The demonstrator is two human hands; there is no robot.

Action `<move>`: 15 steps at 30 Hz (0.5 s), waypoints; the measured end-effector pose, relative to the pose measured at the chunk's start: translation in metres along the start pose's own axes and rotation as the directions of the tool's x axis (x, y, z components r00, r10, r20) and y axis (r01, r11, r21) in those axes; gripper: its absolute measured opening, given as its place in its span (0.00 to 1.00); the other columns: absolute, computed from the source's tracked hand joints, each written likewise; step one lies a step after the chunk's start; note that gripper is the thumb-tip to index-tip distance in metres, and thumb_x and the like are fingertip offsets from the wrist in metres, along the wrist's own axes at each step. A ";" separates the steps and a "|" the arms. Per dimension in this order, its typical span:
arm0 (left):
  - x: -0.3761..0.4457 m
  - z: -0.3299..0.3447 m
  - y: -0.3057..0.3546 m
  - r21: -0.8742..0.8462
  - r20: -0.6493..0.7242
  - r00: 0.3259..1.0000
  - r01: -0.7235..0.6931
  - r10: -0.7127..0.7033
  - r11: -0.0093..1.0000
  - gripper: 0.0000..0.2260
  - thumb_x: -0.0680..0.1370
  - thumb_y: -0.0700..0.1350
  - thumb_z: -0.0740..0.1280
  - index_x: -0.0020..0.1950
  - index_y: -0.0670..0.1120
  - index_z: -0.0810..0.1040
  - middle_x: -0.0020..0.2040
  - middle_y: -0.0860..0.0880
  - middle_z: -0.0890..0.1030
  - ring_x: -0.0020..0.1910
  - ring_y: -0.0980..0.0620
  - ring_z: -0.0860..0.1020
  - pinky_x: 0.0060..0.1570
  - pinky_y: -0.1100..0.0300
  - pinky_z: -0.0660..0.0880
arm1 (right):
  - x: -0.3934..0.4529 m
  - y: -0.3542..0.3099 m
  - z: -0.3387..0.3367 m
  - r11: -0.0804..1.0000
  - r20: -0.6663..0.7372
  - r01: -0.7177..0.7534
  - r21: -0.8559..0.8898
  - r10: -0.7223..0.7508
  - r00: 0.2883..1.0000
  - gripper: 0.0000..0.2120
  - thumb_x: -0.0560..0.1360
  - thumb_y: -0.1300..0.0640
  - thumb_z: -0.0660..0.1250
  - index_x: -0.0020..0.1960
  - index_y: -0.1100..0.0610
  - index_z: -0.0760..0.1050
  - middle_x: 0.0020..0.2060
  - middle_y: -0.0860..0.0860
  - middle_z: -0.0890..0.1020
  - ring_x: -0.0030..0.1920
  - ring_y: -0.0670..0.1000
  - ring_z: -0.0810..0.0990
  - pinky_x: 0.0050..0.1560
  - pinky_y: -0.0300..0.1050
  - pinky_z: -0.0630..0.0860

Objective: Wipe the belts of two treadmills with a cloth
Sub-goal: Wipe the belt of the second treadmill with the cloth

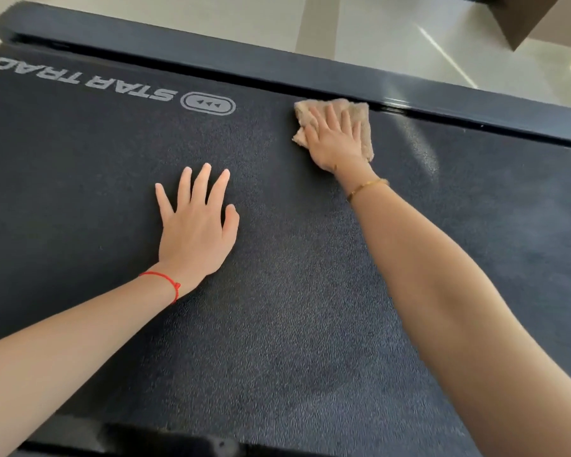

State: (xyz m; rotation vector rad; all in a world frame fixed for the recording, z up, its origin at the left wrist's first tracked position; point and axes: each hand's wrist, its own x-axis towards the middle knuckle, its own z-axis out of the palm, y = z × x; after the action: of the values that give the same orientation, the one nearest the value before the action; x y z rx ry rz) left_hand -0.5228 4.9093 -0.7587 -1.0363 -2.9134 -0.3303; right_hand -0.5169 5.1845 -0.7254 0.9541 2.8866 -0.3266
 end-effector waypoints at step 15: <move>0.002 -0.002 -0.002 0.021 0.021 1.000 0.016 -0.017 1.000 0.28 0.81 0.56 0.45 0.82 0.54 0.51 0.82 0.49 0.53 0.81 0.46 0.48 0.76 0.34 0.45 | 0.020 0.049 -0.013 0.998 -0.029 -0.038 -0.058 0.037 0.999 0.27 0.83 0.43 0.40 0.81 0.47 0.46 0.80 0.52 0.45 0.79 0.58 0.42 0.77 0.57 0.37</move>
State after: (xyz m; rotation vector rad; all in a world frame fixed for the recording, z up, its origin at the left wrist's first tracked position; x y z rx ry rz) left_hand -0.5259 4.9085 -0.7566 -1.0197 -2.9393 -0.2899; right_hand -0.5041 5.2372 -0.7243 1.0094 2.8817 -0.2261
